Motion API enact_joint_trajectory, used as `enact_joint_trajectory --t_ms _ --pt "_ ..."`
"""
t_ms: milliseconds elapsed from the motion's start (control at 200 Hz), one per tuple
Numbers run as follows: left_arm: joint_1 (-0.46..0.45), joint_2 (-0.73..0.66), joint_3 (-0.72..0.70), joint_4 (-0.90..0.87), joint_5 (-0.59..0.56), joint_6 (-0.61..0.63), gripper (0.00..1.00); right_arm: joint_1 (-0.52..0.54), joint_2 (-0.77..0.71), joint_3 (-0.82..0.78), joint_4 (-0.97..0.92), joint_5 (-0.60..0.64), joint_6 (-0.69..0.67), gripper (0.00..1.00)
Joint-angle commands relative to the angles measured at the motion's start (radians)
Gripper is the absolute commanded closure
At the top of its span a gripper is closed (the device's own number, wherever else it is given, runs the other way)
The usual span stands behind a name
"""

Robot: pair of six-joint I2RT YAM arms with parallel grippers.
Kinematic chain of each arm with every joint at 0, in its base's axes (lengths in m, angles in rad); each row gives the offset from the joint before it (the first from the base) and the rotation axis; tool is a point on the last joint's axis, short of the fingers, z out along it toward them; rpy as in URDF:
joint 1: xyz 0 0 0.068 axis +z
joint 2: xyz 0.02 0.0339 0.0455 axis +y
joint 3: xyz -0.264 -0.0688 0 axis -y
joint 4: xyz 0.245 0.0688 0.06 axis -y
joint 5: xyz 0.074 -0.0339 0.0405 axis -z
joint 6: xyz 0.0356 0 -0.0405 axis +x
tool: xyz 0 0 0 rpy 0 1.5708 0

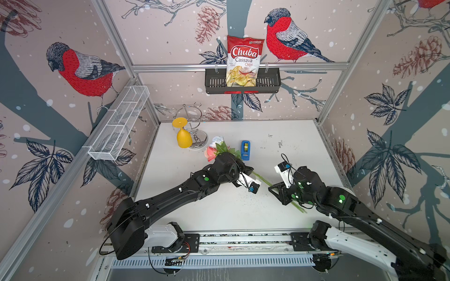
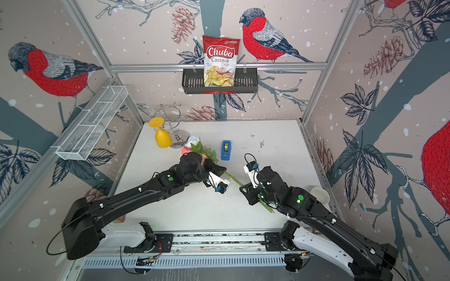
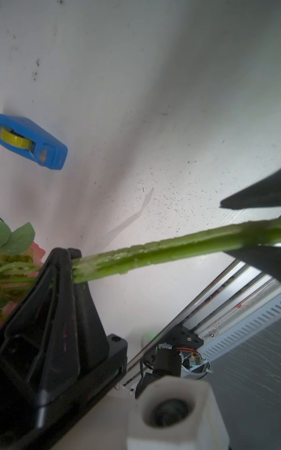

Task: Wrap bouquets with tape
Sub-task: Wrap the tape around the bouquet.

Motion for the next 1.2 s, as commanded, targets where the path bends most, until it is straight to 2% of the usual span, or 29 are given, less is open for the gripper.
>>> enact_joint_trajectory --t_ms 0,20,80,140,160,225,275,350,480,580,700,801,931,1001,1091,1196 --pt "0.011 -0.02 0.002 0.108 0.023 -0.08 1.0 0.002 -0.005 0.026 0.036 0.057 0.005 1.0" --pt "0.011 -0.024 -0.001 0.134 0.018 -0.108 0.94 0.003 -0.007 0.032 0.039 0.066 0.01 1.0" --pt "0.011 -0.048 -0.02 0.217 0.011 -0.195 0.63 0.003 -0.016 0.045 0.053 0.09 0.016 1.0" --pt "0.011 -0.082 -0.044 0.279 0.029 -0.263 0.49 0.004 -0.028 0.055 0.069 0.122 0.024 1.0" --pt "0.011 -0.098 -0.051 0.294 0.04 -0.291 0.41 0.004 -0.032 0.058 0.074 0.133 0.026 1.0" --pt "0.011 -0.148 -0.072 0.332 0.066 -0.395 0.26 0.004 -0.046 0.062 0.093 0.155 0.028 1.0" --pt "0.011 -0.192 -0.1 0.365 0.083 -0.459 0.21 0.002 -0.058 0.061 0.112 0.173 0.035 1.0" --pt "0.011 -0.266 -0.182 0.456 0.118 -0.542 0.18 0.004 -0.073 0.059 0.147 0.165 0.036 1.0" --pt "0.009 -0.377 -0.359 0.664 0.144 -0.792 0.16 0.004 -0.072 0.085 0.178 0.111 0.032 1.0" --pt "0.004 -0.437 -0.471 0.783 0.112 -0.902 0.19 0.004 -0.074 0.099 0.195 0.08 0.039 1.0" --pt "-0.016 -0.465 -0.547 0.889 0.016 -1.007 0.26 0.006 -0.081 0.077 0.234 0.031 0.057 1.0" --pt "-0.052 -0.455 -0.564 0.929 0.004 -1.045 0.27 0.01 -0.089 0.033 0.304 -0.011 0.086 1.0" --pt "-0.116 -0.391 -0.569 1.055 -0.075 -1.099 0.28 0.019 -0.092 -0.011 0.386 -0.047 0.109 1.0" --pt "-0.118 -0.351 -0.548 1.056 -0.078 -1.086 0.28 0.024 -0.092 -0.02 0.411 -0.059 0.121 1.0" --pt "-0.118 -0.3 -0.523 1.073 -0.153 -1.122 0.29 0.032 -0.094 -0.026 0.419 -0.06 0.131 1.0" --pt "-0.118 -0.256 -0.491 1.096 -0.155 -1.126 0.32 0.043 -0.095 -0.031 0.425 -0.064 0.127 1.0"
